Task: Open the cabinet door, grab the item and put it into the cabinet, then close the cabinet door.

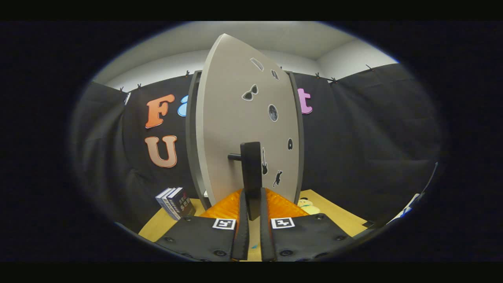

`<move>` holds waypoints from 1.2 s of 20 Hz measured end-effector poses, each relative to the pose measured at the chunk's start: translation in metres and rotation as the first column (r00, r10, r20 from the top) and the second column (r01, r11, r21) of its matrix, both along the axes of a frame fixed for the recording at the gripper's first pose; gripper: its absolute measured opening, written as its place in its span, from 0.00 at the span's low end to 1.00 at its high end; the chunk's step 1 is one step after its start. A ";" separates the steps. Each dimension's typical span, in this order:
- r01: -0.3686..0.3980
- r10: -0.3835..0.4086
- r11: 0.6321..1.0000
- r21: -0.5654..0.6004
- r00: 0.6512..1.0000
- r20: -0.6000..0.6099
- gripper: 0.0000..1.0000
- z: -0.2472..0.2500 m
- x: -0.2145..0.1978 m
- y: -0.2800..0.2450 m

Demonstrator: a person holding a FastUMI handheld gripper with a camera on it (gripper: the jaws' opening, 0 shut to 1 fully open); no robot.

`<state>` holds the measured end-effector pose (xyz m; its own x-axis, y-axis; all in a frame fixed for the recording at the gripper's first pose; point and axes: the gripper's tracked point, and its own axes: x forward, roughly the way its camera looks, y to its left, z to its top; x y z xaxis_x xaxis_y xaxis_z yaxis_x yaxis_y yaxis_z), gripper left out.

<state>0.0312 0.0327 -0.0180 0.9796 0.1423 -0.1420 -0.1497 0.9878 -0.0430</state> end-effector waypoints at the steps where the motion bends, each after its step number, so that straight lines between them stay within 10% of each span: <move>1: 0.013 -0.013 1.000 -0.006 1.000 0.004 0.18 0.001 -0.002 -0.007; 24: 0.304 -0.309 0.950 0.063 0.947 0.089 0.09 0.025 -0.060 -0.167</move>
